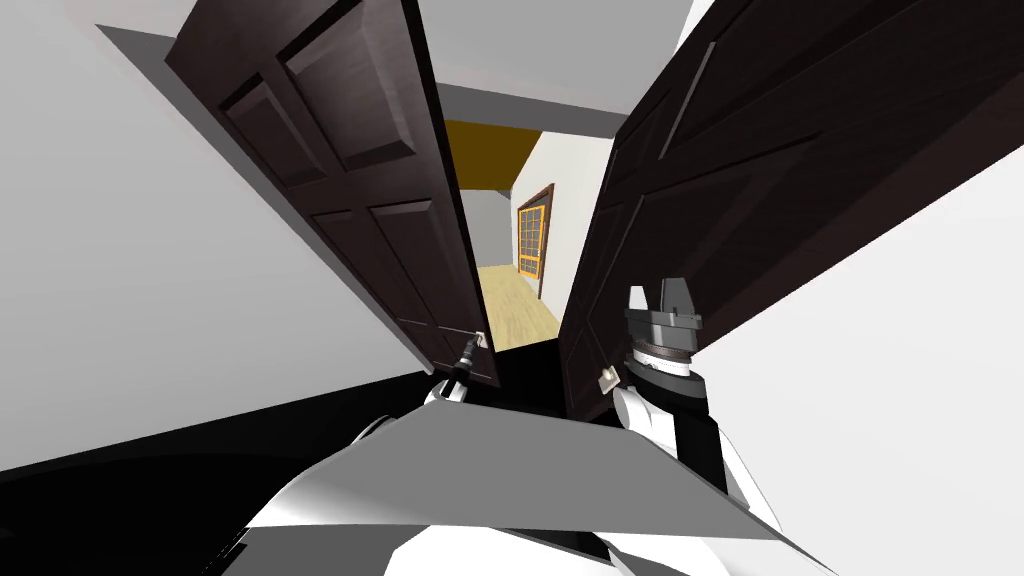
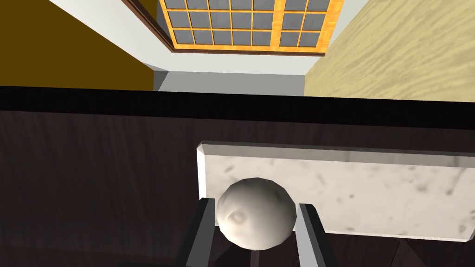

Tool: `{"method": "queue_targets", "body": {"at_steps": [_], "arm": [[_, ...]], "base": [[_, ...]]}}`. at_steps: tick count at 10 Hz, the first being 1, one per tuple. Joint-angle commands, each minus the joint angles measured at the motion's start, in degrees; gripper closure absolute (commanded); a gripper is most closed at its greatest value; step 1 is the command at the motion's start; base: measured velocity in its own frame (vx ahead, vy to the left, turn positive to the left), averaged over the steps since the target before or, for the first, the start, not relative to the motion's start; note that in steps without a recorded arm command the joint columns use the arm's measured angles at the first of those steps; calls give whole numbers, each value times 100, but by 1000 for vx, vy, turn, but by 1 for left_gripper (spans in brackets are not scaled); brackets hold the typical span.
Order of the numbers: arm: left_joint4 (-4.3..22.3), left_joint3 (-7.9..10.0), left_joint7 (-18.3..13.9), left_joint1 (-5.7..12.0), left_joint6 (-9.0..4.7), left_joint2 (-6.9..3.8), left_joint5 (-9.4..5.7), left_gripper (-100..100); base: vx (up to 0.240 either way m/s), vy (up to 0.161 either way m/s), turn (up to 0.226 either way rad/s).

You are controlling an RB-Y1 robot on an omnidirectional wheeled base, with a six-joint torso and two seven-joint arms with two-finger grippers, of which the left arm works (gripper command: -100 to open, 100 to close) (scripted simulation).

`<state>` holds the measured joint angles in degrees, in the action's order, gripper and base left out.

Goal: Pull the door open

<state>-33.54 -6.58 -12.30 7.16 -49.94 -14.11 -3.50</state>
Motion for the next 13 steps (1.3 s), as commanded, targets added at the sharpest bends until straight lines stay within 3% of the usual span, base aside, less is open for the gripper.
{"method": "queue_targets", "body": {"at_steps": [1, 5, 6, 7, 8, 9, 12, 13], "arm": [[116, 34, -176, 10, -172, -113, 54, 100], [251, 150, -573, -120, -437, -449, 176, 100], [276, 172, -648, -144, -487, -512, 199, 100], [317, 186, -589, -81, -493, -501, 167, 100], [335, 91, -747, -202, -656, -625, 227, 100], [335, 91, -747, -202, -656, -625, 227, 100], [334, -88, -1017, -388, -975, -848, 329, 100], [334, -117, -1061, -418, -1026, -884, 346, 100]], "base": [[-103, 8, -294], [-158, 44, -268], [-211, 41, -193], [-93, 10, -20], [-159, 52, -105], [-187, 35, -94], [-177, 51, -101], [-168, 63, -79]]}}
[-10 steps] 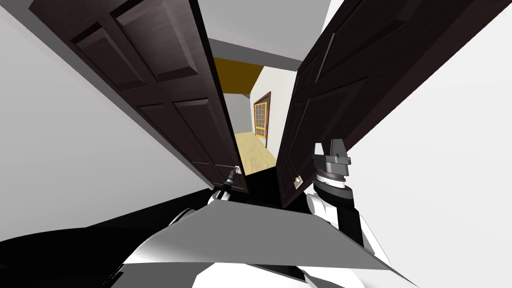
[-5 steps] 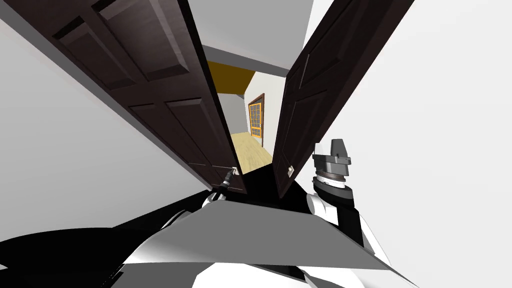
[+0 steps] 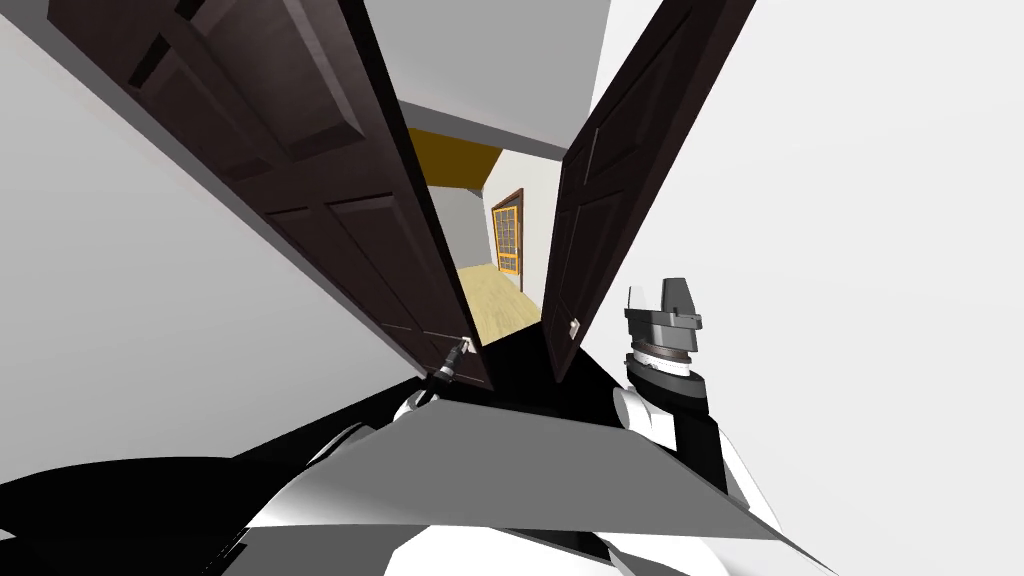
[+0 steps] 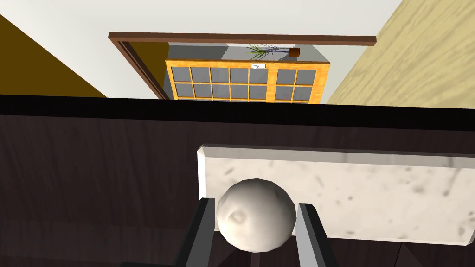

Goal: Pull the door open

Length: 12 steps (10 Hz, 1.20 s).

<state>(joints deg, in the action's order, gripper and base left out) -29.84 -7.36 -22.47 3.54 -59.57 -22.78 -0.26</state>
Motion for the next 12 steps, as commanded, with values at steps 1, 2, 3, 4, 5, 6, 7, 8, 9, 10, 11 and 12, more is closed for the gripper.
{"method": "queue_targets", "body": {"at_steps": [1, 2, 3, 4, 5, 6, 7, 8, 9, 10, 11, 12], "arm": [[-36, -113, -154, -132, -194, -108, 63, 100], [-36, -152, -213, -172, -263, -157, 86, 100], [32, -113, -161, -91, -216, -131, 64, 100], [97, -172, -241, -190, -417, -209, 91, 100], [110, -186, -260, -215, -471, -231, 97, 100], [124, -202, -280, -242, -530, -255, 103, 100], [153, -235, -324, -300, -657, -307, 117, 100], [153, -235, -324, -300, -657, -307, 117, 100], [183, -269, -369, -360, -787, -361, 131, 100], [197, -285, -391, -389, -850, -387, 138, 100], [225, -316, -433, -444, -970, -436, 150, 100], [248, -343, -468, -490, -1071, -477, 161, 100]], "base": [[-156, 69, -93], [-219, 72, -86], [-107, 31, -14], [-143, 42, -131], [-188, 84, -152], [-148, 67, -98], [-134, 58, -110], [-90, 53, -51], [-101, 51, -121], [-116, 61, -102], [-138, 80, -137], [-181, 83, -163]]}}
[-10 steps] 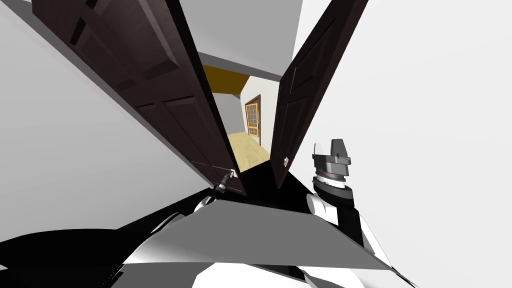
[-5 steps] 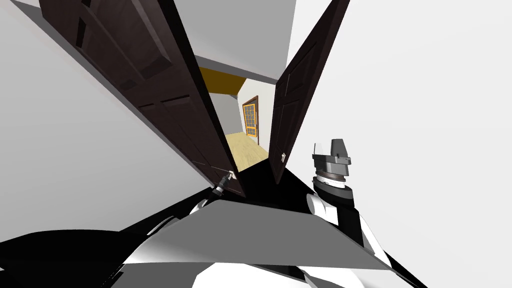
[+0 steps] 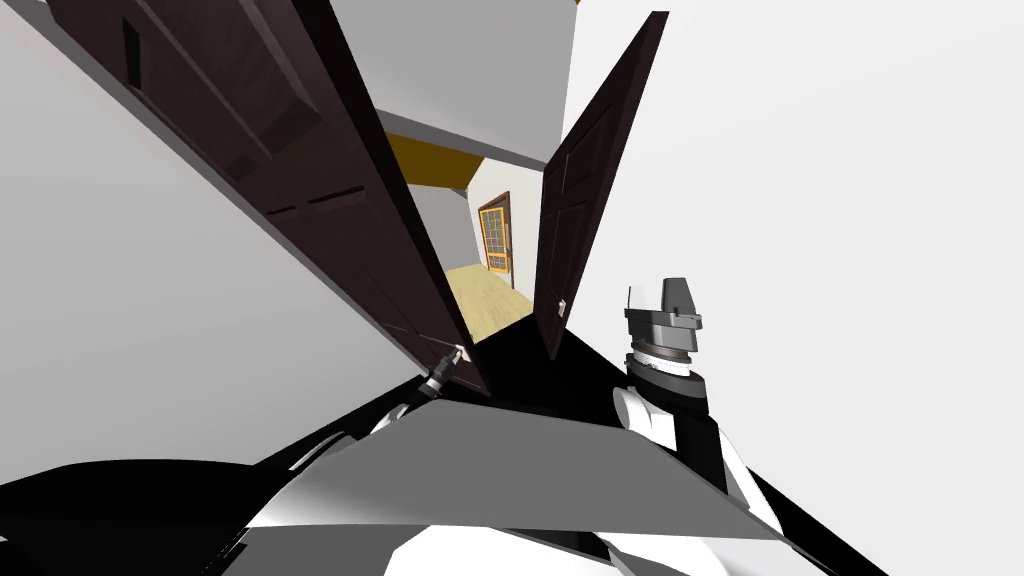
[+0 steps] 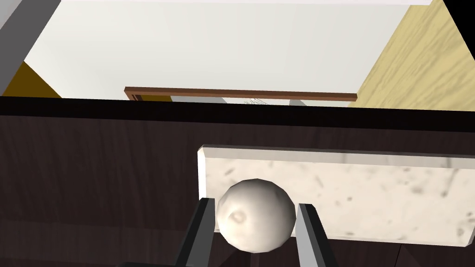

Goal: Pull the door open

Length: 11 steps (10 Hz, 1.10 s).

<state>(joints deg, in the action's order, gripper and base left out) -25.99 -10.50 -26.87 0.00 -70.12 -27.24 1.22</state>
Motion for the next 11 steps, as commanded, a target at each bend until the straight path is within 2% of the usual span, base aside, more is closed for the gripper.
{"method": "queue_targets", "body": {"at_steps": [1, 2, 3, 5, 6, 9, 10, 11], "arm": [[-119, -47, -53, -170, -90, -62, 21, 100], [-173, -22, -34, -140, -11, -57, 8, 100], [-139, -43, -53, -215, -104, -79, 15, 100], [-84, -50, -66, -258, -216, -104, 14, 100], [-84, -50, -66, -258, -216, -104, 14, 100], [42, -67, -95, -357, -474, -163, 10, 100], [42, -67, -95, -357, -474, -163, 10, 100], [81, -72, -104, -388, -554, -181, 8, 100]], "base": [[-181, 91, -106], [-77, 41, -17], [-130, 47, -193], [-174, 93, -153], [-116, 77, -63], [-154, 79, -177], [-128, 66, -76], [-131, 37, -93]]}}
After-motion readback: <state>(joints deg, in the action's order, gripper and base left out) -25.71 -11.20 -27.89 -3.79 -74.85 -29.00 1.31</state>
